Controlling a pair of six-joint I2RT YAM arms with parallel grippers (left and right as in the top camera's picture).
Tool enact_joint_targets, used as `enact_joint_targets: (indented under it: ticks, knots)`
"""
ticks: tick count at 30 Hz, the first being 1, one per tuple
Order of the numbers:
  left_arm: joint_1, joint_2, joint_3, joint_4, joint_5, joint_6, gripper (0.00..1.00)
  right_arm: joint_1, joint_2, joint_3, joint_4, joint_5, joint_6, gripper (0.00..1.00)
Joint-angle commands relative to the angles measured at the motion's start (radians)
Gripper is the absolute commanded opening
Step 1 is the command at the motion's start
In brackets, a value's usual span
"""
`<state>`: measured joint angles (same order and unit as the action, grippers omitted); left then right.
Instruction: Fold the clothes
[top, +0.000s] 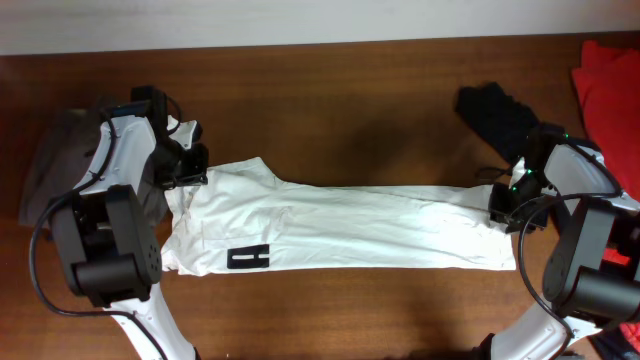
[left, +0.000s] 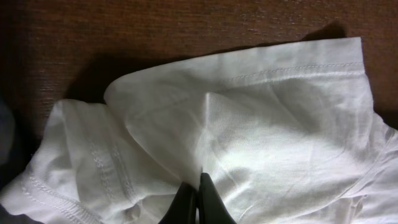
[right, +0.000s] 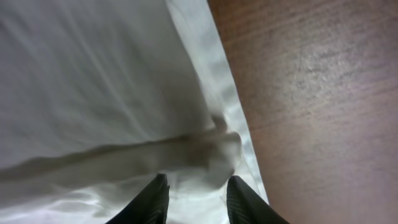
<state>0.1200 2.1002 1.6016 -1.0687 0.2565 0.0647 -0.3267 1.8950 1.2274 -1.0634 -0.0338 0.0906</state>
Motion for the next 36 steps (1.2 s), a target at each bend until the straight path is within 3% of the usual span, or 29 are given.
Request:
enact_joint_targets:
  ticks: [1,28,36]
  knots:
    - [0.0,-0.031,0.0,0.003,0.001,0.011,0.0,-0.002,-0.026,0.018,0.014,-0.077,-0.033,0.35]
    - [0.0,-0.031,0.0,0.01,0.001,0.011,0.01,-0.002,-0.024,0.018,0.088,0.013,-0.03,0.36]
    - [0.0,-0.031,0.0,0.01,0.001,0.011,0.01,-0.002,-0.024,0.017,0.092,0.023,-0.031,0.44]
